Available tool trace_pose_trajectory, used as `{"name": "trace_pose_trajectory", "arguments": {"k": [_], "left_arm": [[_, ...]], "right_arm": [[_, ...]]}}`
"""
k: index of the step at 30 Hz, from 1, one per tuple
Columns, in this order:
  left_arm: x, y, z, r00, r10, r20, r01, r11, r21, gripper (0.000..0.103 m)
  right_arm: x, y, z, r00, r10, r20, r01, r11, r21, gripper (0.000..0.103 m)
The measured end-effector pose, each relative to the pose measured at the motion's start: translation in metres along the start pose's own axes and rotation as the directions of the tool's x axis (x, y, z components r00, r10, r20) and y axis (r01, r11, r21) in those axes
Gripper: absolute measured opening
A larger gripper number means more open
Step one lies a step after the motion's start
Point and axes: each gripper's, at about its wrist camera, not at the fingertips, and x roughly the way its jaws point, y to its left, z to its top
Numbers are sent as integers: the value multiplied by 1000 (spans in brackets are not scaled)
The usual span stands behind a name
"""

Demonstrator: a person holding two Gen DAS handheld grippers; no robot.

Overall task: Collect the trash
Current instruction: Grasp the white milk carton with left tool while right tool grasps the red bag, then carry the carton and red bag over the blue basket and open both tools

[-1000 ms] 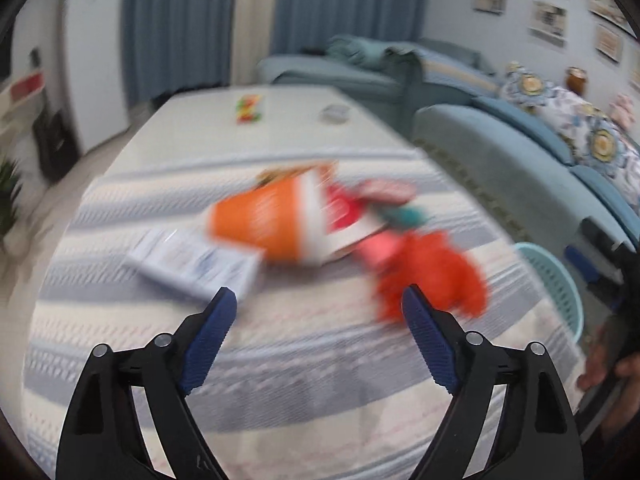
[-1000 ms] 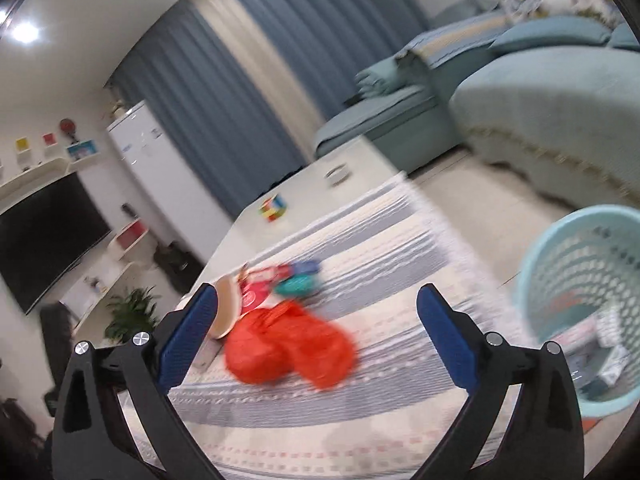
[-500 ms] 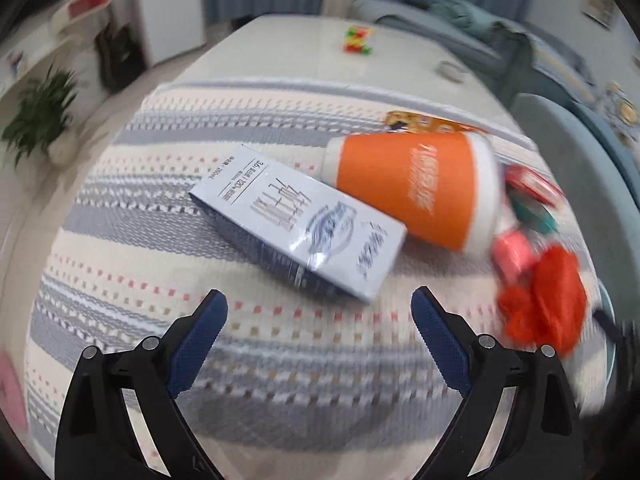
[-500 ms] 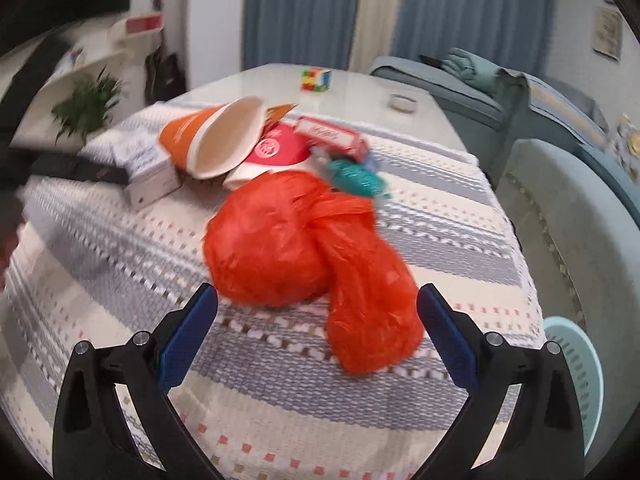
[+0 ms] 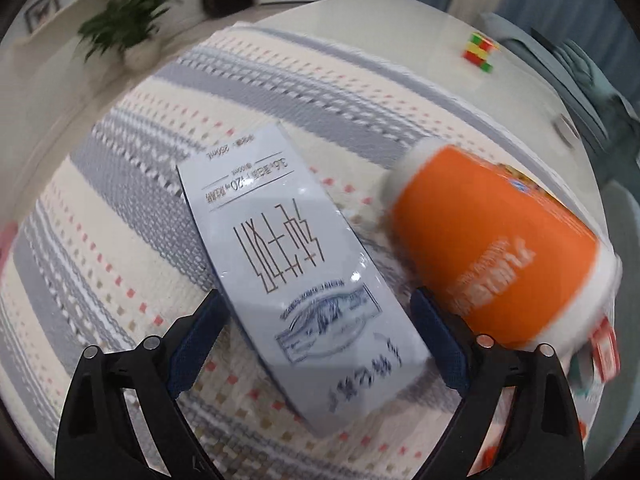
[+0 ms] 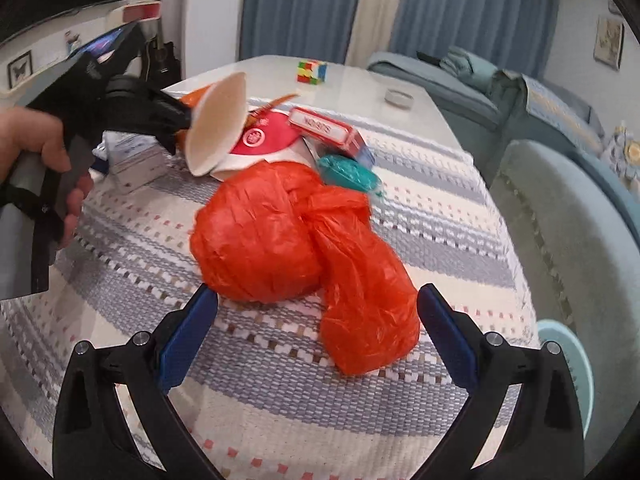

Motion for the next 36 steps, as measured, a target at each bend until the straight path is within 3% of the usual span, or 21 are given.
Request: {"name": "trace_pose_trajectory", "arguments": {"k": [2, 8, 9, 12, 13, 15, 17, 21, 27, 36], "left_arm": [[-1, 1, 3, 999, 21, 28, -21, 1000, 11, 84], [-4, 13, 4, 998, -30, 58, 26, 998, 64, 72], [-4, 14, 3, 997, -40, 61, 34, 996, 84, 71], [-8, 18, -1, 995, -68, 67, 61, 992, 112, 65], [-10, 22, -3, 994, -85, 68, 77, 990, 114, 63], [-18, 33, -8, 987, -140, 82, 133, 988, 84, 61], [-40, 44, -20, 982, -112, 149, 101, 992, 77, 61], [-89, 43, -45, 958, -128, 257, 85, 982, 171, 61], [-137, 30, -65, 935, -215, 282, 152, 961, 230, 61], [-167, -9, -93, 918, -305, 254, 222, 925, 309, 61]], "right_arm": [[7, -4, 4, 1000, 20, -15, -20, 1000, 12, 95], [35, -11, 12, 987, 120, -108, -116, 992, 43, 91], [34, -13, 12, 989, 108, -100, -104, 993, 51, 78], [25, -21, 15, 992, 123, -41, -119, 989, 84, 19], [20, -24, 16, 994, 109, -8, -108, 989, 98, 14], [10, -27, 18, 991, 121, 56, -126, 986, 113, 11], [-4, -30, 23, 985, 125, 118, -140, 981, 136, 11], [-25, -36, 28, 974, 130, 185, -160, 974, 157, 11], [-43, -50, 24, 972, 94, 216, -138, 970, 201, 11], [-82, -70, 8, 963, 12, 270, -81, 966, 244, 11]]}}
